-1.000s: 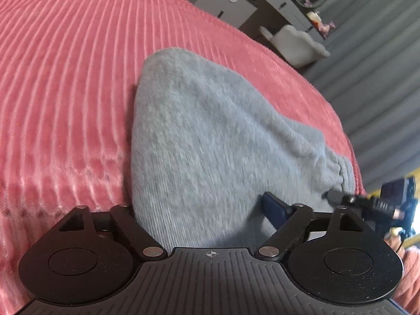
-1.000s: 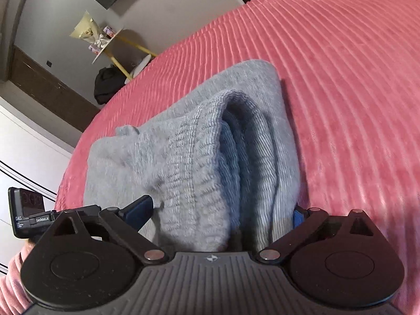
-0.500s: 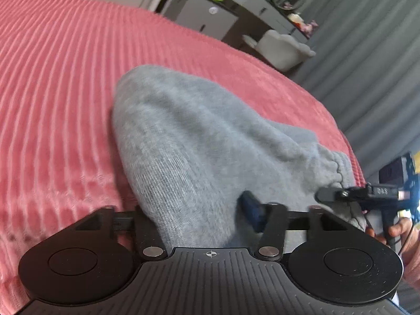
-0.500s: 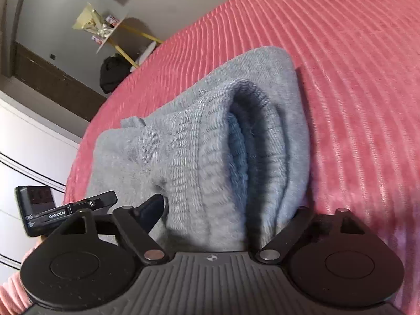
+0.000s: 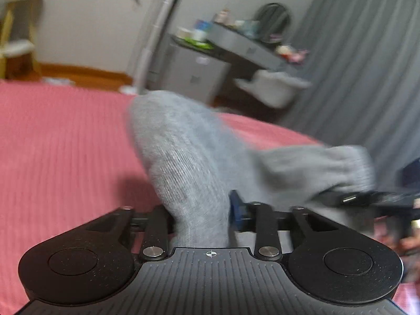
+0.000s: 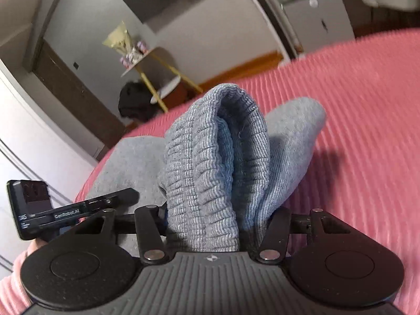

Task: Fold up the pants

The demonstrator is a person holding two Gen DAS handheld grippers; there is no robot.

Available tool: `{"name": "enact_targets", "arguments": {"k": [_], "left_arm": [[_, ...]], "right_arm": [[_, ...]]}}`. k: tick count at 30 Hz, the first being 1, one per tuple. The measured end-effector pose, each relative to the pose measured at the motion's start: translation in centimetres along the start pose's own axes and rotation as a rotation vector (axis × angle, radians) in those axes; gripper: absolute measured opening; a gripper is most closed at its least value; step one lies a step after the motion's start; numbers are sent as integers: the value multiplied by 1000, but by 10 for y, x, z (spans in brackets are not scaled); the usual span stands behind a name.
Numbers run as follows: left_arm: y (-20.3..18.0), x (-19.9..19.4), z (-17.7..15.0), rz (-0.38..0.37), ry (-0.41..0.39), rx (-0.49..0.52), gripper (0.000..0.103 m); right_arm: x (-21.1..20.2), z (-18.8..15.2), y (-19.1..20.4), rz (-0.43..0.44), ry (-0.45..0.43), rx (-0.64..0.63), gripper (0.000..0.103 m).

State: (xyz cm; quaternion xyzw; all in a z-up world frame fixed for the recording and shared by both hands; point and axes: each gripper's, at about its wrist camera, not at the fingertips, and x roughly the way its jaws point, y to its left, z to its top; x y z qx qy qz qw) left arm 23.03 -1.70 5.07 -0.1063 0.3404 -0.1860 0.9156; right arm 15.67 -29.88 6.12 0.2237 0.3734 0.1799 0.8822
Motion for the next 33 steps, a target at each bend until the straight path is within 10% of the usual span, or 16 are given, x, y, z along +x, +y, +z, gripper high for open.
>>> {"name": "enact_targets", "arguments": {"k": [3, 5, 16, 23, 26, 33], "left_arm": [[-3, 2, -4, 265, 8, 67, 64], [-6, -9, -20, 275, 13, 87, 79], [13, -51, -118, 263, 72, -359, 82], [24, -45, -121, 269, 61, -423, 83], [28, -41, -121, 238, 64, -453, 83], [31, -38, -131, 300, 7, -457, 83]], "right_arm": [[4, 19, -7, -196, 3, -3, 82], [-1, 14, -7, -296, -20, 4, 83], [-29, -105, -43, -86, -123, 573, 83], [1, -113, -55, -48, -227, 747, 78], [8, -113, -52, -43, -250, 745, 36], [8, -126, -67, -14, -306, 830, 51]]}}
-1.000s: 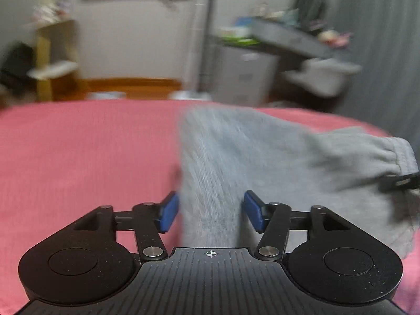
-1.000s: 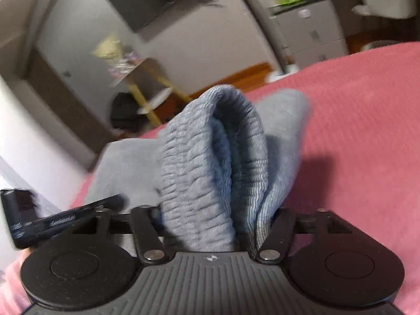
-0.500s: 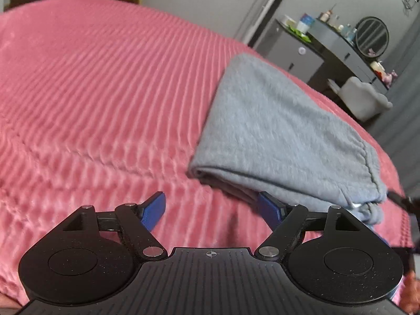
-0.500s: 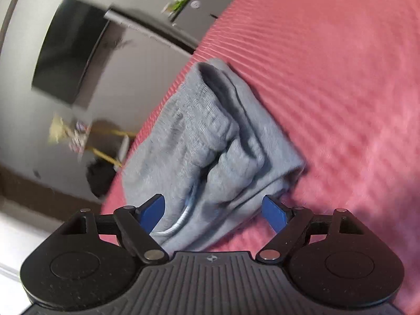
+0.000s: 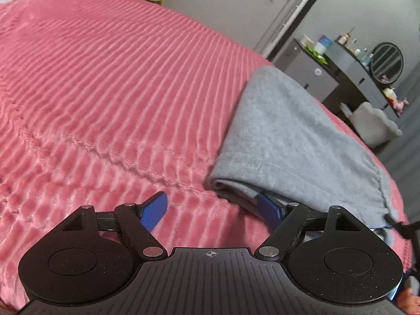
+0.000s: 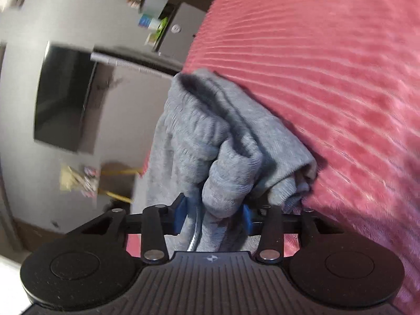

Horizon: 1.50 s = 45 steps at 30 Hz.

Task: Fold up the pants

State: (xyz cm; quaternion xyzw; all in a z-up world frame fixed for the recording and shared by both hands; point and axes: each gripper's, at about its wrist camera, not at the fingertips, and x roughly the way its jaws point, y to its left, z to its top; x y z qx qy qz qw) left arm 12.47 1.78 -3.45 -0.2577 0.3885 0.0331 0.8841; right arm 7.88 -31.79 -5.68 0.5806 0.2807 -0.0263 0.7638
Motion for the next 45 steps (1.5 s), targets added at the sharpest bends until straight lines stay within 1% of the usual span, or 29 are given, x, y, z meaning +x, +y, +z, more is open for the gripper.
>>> {"name": "enact_targets", "arguments": {"k": [1, 2, 3, 5, 8, 9, 10, 11, 12, 13, 16, 17, 19, 20, 21, 22, 24, 25, 26, 27, 28, 31, 32, 34, 37, 39, 40, 43, 45], "left_arm": [[0, -2, -1, 3, -5, 6, 83], [-1, -2, -2, 8, -15, 16, 83], [-2, -3, -2, 13, -24, 29, 83], [-5, -3, -5, 23, -34, 44, 83], [-6, -4, -8, 38, -44, 64, 83], [-7, -5, -8, 41, -52, 70, 83], [-8, -4, -7, 46, -60, 77, 83], [-8, -5, -8, 57, -70, 82, 83], [-8, -7, -8, 64, -80, 85, 83], [-7, -8, -8, 64, -87, 84, 83], [-3, -11, -6, 74, -111, 65, 83], [-2, -11, -5, 84, -108, 63, 83], [0, -8, -5, 109, -92, 61, 83], [1, -8, -5, 115, -89, 59, 83], [1, -8, -4, 119, -88, 60, 83], [0, -8, -5, 123, -88, 63, 83], [-1, -8, -5, 131, -84, 76, 84], [-2, -7, -6, 136, -79, 83, 84], [-3, -6, -6, 143, -75, 93, 84], [-4, -6, -7, 148, -71, 100, 84], [-5, -6, -7, 152, -71, 107, 84], [-7, -8, -8, 164, -76, 128, 84], [-7, -12, -9, 160, -85, 131, 83], [-7, -21, -7, 137, -122, 126, 83], [-4, -39, -5, 97, -221, 97, 83], [-4, -46, -4, 114, -300, 82, 84], [-3, -46, -3, 122, -313, 81, 84], [-4, -33, 1, 146, -266, 93, 85], [-8, -17, 5, 180, -200, 143, 86]], "right_arm": [[-3, 0, -3, 9, -24, 17, 55], [-5, -1, -4, 12, -40, 26, 57], [-5, 0, -5, 11, -45, 32, 57], [1, 3, -3, 3, -40, 42, 61], [11, 10, 5, -27, -48, 31, 61], [14, 12, 10, -50, -47, 6, 57], [17, 12, 19, -89, -50, -50, 48], [17, 10, 27, -115, -55, -108, 43], [14, 8, 36, -126, -64, -165, 42], [9, 5, 44, -118, -84, -211, 40], [-4, 0, 47, -90, -133, -300, 40], [-3, -2, 45, -112, -143, -346, 40], [10, -7, 39, -211, -135, -470, 40], [14, -10, 37, -229, -123, -529, 41], [14, -12, 37, -227, -114, -573, 42], [12, -14, 43, -237, -98, -616, 45], [3, -17, 51, -246, -80, -661, 52], [-2, -18, 52, -242, -78, -675, 58], [-10, -21, 51, -241, -80, -686, 62], [-16, -24, 49, -248, -84, -696, 63], [-21, -26, 44, -265, -87, -703, 68], [-30, -32, 23, -356, -66, -681, 69], [-29, -30, 20, -366, -63, -672, 68], [-37, -34, 29, -340, -108, -683, 68], [-42, -34, 53, -314, -207, -758, 68], [-37, -35, 67, -324, -242, -807, 69], [-32, -34, 73, -347, -253, -831, 69], [-11, -30, 79, -398, -239, -886, 70], [1, -27, 77, -427, -222, -930, 77]]}}
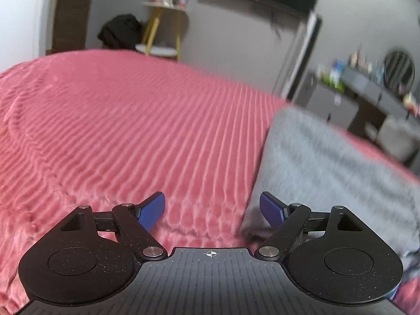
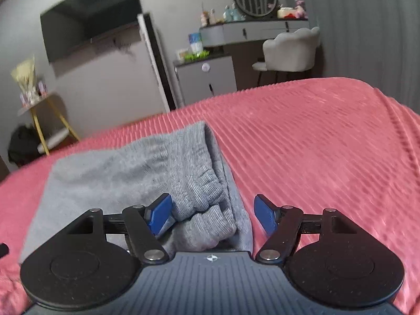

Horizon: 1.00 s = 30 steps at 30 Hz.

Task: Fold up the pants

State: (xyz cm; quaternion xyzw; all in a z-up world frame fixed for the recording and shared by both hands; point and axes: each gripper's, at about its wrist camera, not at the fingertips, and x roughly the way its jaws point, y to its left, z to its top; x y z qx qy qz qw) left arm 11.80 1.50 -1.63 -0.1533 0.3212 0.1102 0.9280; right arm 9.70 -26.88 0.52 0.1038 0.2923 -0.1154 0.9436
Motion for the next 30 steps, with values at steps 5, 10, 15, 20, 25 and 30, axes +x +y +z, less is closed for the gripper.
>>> {"name": "enact_targets", "arguments": {"k": [5, 10, 15, 20, 25, 30], "left_arm": [[-19, 13, -4, 113, 41, 193, 88], [-21, -13, 24, 80, -111, 248, 83], [-64, 20, 74, -82, -46, 303, 88], [-123, 99, 91, -133, 127, 387, 89], [-106, 130, 86, -65, 165, 283, 102], [-70, 83, 72, -159, 181, 212, 100]], "right_arm": [[10, -18, -12, 4, -1, -11, 94], [-6, -9, -26, 60, -59, 86, 88], [6, 24, 20, 112, -148, -155, 52], [74, 40, 85, 99, -7, -459, 19], [112, 47, 83, 57, 36, -429, 2], [73, 41, 70, 155, 40, -379, 4]]}}
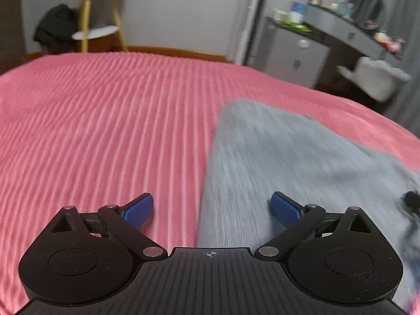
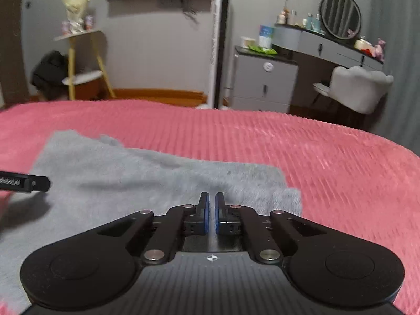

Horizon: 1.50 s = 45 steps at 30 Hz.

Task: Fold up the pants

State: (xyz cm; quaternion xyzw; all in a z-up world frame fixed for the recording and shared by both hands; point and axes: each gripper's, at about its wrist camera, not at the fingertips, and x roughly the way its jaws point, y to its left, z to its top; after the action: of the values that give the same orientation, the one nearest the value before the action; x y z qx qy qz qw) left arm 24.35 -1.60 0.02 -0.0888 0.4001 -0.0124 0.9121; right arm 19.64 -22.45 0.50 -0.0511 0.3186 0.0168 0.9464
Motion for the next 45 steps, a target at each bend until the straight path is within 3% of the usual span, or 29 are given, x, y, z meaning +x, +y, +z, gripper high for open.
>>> {"name": "enact_targets", "arguments": {"k": [4, 5, 9, 13, 15, 16, 17, 18, 21, 24, 27, 29, 31, 32, 33, 37, 40, 43, 45], "left_arm": [[11, -32, -47, -9, 19, 26, 100], [14, -34, -56, 4, 31, 17, 101], [23, -52, -68, 3, 47, -71, 101], [16, -71, -80, 21, 78, -15, 100], [17, -80, -92, 44, 72, -15, 99], [21, -85, -99, 47, 68, -50, 99], [25, -88, -102, 41, 71, -94, 99], [30, -90, -104, 20, 78, -148, 99], [42, -94, -105, -36, 75, -254, 99], [50, -98, -108, -16, 55, -305, 99], [56, -98, -111, -14, 59, -355, 99], [57, -95, -111, -11, 68, -361, 99], [57, -93, -114, -5, 78, -353, 99], [55, -92, -115, -4, 79, -345, 99], [54, -90, -114, -4, 82, -336, 99], [48, -90, -117, 14, 92, -307, 99], [44, -90, -118, 27, 90, -276, 99], [42, -91, -118, 40, 78, -256, 99], [39, -90, -118, 52, 78, -221, 99]], "right_arm": [[-41, -57, 17, 43, 8, -67, 6], [-48, -69, 15, 59, 7, -34, 6], [-74, -90, -6, 103, -16, 228, 6], [-89, -101, -27, 119, 0, 400, 6], [-93, -118, -49, 163, 11, 570, 8], [-93, -128, -63, 203, 14, 690, 17], [-90, -137, -77, 207, 29, 793, 38], [-89, -147, -89, 211, 34, 898, 46], [-84, -162, -108, 304, 13, 1099, 46], [-74, -159, -113, 308, 12, 1138, 45], [-61, -169, -126, 358, -20, 1283, 45], [-62, -178, -135, 379, -62, 1356, 45], [-67, -189, -142, 323, -133, 1409, 43], [-65, -196, -145, 348, -130, 1458, 42], [-64, -200, -145, 354, -122, 1484, 42], [-73, -184, -130, 372, -136, 1360, 43], [-69, -186, -138, 380, -110, 1382, 46], [-71, -186, -143, 277, -68, 1306, 40], [-82, -180, -138, 130, -64, 1213, 52]]}}
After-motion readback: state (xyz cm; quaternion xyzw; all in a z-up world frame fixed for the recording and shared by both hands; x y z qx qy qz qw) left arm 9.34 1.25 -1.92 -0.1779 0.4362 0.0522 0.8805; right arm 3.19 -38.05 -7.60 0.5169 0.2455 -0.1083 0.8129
